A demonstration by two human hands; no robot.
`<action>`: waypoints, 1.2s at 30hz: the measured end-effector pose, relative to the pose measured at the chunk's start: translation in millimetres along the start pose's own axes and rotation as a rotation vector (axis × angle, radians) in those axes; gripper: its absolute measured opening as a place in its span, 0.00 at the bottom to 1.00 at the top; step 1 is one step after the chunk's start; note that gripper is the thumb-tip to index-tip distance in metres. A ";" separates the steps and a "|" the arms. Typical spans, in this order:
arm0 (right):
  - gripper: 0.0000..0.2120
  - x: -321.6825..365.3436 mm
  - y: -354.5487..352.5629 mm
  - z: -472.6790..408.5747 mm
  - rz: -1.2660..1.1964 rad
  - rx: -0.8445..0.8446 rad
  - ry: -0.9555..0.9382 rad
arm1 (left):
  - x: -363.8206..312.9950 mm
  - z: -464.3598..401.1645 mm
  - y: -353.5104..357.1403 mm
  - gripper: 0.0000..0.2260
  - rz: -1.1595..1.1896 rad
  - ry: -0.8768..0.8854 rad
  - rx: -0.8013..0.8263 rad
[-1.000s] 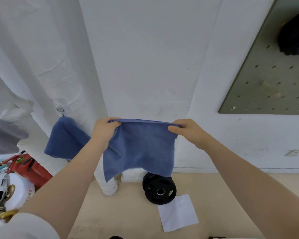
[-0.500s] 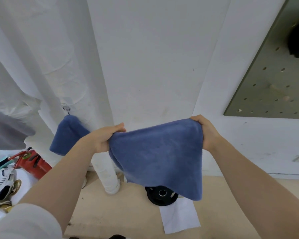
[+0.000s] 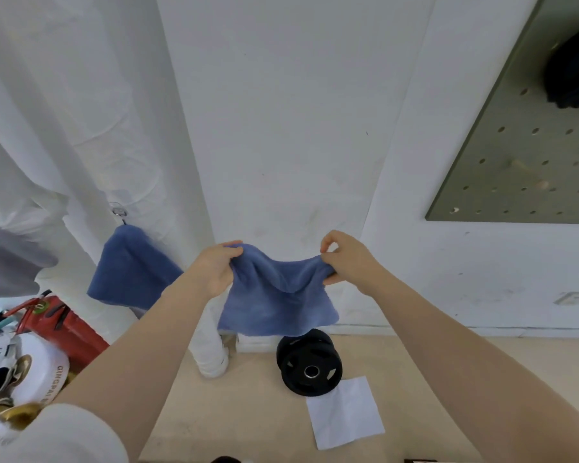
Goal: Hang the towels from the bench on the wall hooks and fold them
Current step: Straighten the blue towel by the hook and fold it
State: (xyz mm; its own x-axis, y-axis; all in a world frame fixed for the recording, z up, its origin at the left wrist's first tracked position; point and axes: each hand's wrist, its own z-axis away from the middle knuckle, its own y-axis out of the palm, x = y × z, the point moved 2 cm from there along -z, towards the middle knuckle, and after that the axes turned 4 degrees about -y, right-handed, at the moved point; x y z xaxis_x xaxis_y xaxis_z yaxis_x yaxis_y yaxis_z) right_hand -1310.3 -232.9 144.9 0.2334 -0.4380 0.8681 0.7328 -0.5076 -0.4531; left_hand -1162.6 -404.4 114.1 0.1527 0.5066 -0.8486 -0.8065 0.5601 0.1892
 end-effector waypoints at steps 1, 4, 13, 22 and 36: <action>0.08 7.1 4.4 2.1 -0.028 0.061 -0.031 | -0.2 1.6 5.6 0.08 -0.055 0.062 0.027; 0.11 26.8 12.1 8.6 -0.173 0.177 -0.097 | -1.9 13.6 26.4 0.05 -0.135 0.197 0.123; 0.07 55.3 26.3 15.3 0.105 -0.020 -0.455 | -6.9 40.9 49.5 0.04 0.104 0.274 0.187; 0.08 50.8 31.3 13.8 0.325 -0.253 -0.632 | -3.9 50.5 63.2 0.11 0.181 0.260 0.310; 0.10 32.5 18.0 14.1 0.110 -0.136 -0.426 | -20.8 47.8 48.2 0.09 -0.096 0.426 0.321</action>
State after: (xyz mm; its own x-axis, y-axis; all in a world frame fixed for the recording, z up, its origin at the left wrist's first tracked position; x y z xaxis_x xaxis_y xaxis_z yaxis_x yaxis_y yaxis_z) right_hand -1280.5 -245.8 167.8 0.5682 -0.1648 0.8062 0.6053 -0.5801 -0.5451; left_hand -1177.3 -356.5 164.5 -0.0821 0.1701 -0.9820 -0.5754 0.7964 0.1860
